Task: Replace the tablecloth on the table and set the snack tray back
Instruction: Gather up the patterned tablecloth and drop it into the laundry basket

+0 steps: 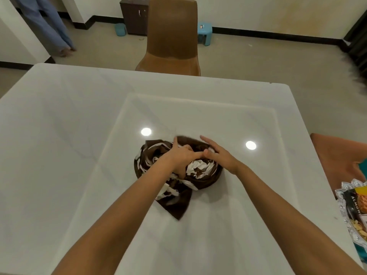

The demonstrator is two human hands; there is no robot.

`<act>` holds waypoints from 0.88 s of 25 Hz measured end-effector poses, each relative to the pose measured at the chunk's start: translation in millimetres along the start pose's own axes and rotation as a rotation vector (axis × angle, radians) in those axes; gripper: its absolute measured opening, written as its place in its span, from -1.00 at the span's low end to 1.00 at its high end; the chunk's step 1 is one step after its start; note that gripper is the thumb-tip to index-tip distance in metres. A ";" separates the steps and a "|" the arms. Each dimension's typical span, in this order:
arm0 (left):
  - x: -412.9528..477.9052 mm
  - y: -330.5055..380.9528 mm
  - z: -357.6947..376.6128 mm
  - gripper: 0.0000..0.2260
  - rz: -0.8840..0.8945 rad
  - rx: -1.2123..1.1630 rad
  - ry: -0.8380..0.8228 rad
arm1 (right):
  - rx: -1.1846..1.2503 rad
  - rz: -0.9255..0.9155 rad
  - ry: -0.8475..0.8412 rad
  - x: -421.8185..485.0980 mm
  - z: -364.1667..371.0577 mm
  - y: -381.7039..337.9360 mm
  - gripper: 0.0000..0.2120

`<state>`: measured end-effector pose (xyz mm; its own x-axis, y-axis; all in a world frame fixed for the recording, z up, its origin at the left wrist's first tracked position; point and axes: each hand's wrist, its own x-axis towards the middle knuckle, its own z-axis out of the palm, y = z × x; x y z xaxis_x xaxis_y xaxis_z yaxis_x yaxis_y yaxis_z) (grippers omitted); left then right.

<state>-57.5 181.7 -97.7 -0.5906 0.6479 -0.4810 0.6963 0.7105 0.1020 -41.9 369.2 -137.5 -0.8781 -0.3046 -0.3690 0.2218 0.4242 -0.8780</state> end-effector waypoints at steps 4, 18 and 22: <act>-4.7 -12.3 7.9 -0.17 0.065 0.221 0.303 | -0.156 0.024 -0.125 -6.7 -0.9 7.2 -0.30; -3.6 51.8 40.6 -0.27 -1.088 -1.628 0.629 | -0.002 0.034 0.049 -44.3 19.9 9.5 -0.64; 5.7 83.9 36.8 -0.44 -0.872 -1.978 0.727 | -0.028 0.030 0.092 -76.4 10.1 20.5 -0.64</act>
<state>12.6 234.8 -124.0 -0.7438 -0.2320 -0.6268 -0.5888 -0.2163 0.7788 34.0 392.5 -130.4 -0.9067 -0.2123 -0.3644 0.2379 0.4561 -0.8575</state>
